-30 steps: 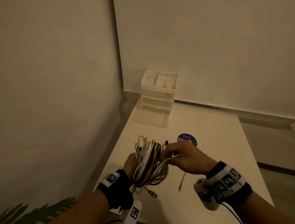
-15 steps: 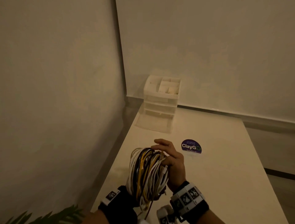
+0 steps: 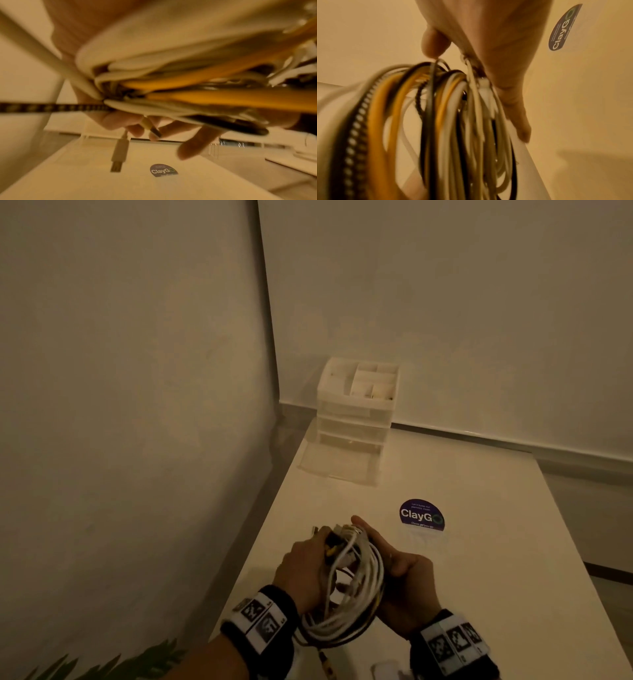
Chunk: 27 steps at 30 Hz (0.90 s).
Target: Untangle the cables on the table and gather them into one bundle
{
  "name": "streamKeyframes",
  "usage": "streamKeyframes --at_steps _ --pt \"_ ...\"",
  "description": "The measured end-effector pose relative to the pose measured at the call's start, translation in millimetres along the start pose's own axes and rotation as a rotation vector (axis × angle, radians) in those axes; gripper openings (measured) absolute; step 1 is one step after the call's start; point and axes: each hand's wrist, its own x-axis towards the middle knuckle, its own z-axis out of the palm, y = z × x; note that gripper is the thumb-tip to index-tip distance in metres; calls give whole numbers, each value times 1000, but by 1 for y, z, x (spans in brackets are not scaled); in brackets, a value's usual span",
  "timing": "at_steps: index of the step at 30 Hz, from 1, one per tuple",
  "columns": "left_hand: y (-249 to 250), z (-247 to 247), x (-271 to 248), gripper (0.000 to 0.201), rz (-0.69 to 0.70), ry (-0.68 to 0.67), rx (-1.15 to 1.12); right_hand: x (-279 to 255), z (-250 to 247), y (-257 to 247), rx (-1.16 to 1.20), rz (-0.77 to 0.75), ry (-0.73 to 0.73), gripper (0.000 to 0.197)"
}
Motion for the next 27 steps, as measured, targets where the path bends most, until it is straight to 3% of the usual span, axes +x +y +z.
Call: streamKeyframes --at_steps 1,5,9,13,19,23,27 --pt "3 -3 4 46 8 -2 146 1 -2 -5 -56 22 -38 77" --pt "24 -10 20 50 -56 31 303 11 -14 -27 -233 70 16 78" --pt "38 -9 40 61 -36 7 455 33 -13 -43 -566 178 35 55" --pt "39 -12 61 84 0 -34 526 52 -26 -50 -620 160 48 65" --pt "28 -14 78 117 85 -160 345 68 -40 -52 -650 95 135 45" --pt "29 -21 89 120 72 -311 170 70 -50 -54 -641 38 138 43" --pt "31 -29 97 121 79 -360 -67 73 -59 -57 -617 28 126 43"
